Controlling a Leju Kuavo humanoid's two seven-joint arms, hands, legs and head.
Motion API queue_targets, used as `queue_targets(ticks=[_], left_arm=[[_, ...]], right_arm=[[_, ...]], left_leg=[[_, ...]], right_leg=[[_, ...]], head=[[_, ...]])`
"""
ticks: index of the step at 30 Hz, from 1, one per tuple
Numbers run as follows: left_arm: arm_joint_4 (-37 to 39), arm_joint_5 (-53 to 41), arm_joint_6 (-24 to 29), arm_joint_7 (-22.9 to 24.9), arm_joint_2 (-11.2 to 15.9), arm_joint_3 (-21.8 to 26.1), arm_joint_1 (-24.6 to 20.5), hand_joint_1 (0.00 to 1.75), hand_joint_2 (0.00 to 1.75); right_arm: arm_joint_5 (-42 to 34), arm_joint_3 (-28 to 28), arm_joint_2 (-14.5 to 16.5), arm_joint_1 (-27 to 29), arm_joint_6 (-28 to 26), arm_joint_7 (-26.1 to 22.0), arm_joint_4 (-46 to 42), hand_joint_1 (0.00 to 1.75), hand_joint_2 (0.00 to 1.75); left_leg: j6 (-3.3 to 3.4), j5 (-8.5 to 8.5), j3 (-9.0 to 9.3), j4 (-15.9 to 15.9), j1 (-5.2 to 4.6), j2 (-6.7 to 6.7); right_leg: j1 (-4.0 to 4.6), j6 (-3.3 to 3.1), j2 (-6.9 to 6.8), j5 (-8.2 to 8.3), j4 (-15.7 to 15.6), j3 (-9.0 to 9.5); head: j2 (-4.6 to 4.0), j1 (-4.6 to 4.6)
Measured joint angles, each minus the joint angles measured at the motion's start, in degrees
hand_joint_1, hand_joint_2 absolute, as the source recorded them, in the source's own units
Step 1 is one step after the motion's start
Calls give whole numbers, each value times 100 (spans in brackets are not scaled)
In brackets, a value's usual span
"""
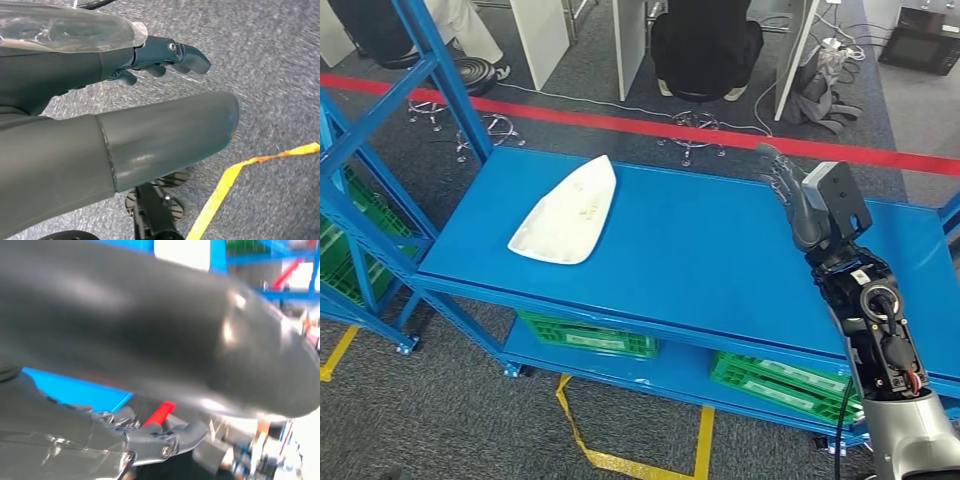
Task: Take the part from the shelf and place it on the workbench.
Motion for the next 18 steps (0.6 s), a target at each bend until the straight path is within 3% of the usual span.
queue_targets(ticks=[2, 4, 5, 7, 9, 11, 13, 14, 15, 16, 18], left_arm=[[0, 4, 0, -1, 7, 0, 10, 0, 0], [0, 11, 0, -2, 17, 0, -3, 0, 0], [0, 14, 0, -3, 18, 0, -7, 0, 0], [0, 20, 0, -4, 19, 0, -4, 0, 0], [0, 27, 0, -5, 21, 0, 6, 0, 0], [0, 32, 0, -7, 22, 0, -5, 0, 0], [0, 33, 0, -7, 17, 0, -16, 0, 0], [0, 33, 0, -7, 12, 0, -15, 0, 0], [0, 32, 0, -7, 8, 0, -12, 0, 0], [0, 32, 0, -7, 5, 0, -9, 0, 0], [0, 32, 0, -7, 2, 0, -11, 0, 0]], right_arm=[[2, 6, 0, -6, 7, -3, 10, 0, 0], [8, 9, -1, -28, 19, -10, 11, 0, 0], [11, 13, -1, -44, 30, -18, 11, 0, 0], [16, 22, -2, -76, 49, -34, 11, 0, 0], [16, 26, -2, -94, 61, -49, 11, 0, 0], [20, 21, -3, -92, 65, -57, 17, 0, 0], [44, 21, -4, -72, 67, -58, 35, 0, 0], [59, 22, -4, -61, 69, -57, 46, 0, 0], [72, 23, -4, -54, 71, -57, 55, 0, 0], [77, 23, -4, -53, 71, -57, 59, 0, 0], [78, 21, -4, -55, 72, -59, 63, 0, 0]], left_leg=[[16, 490, 267, -751, 6, 119], [72, 730, 552, -1405, -38, 296], [109, 727, 609, -1532, -61, 340], [188, 663, 633, -1552, -76, 255], [256, 627, 693, -1584, -60, 150], [320, 589, 762, -1605, -40, 48], [354, 542, 812, -1603, -45, -71], [355, 516, 846, -1602, -48, -139], [348, 487, 891, -1601, -49, -211], [337, 454, 947, -1601, -48, -283], [297, 383, 1035, -1593, -52, -419]], right_leg=[[0, 29, -112, -91, -1, 108], [35, 86, -204, -187, -2, 183], [58, 120, -248, -227, -11, 208], [70, 183, -327, -283, -48, 273], [48, 234, -207, -412, 100, 252], [29, 255, 39, -698, 756, -71], [27, 262, 145, -931, 1590, -582], [28, 263, 162, -905, 1797, -765], [26, 258, 173, -754, 1773, -844], [21, 249, 198, -492, 1516, -809], [-2, 227, 396, 40, 740, -593]], head=[[0, -18], [0, -54], [0, -53], [0, -26], [0, 9], [0, 64], [0, 116], [0, 136], [0, 155], [0, 175], [0, 213]])
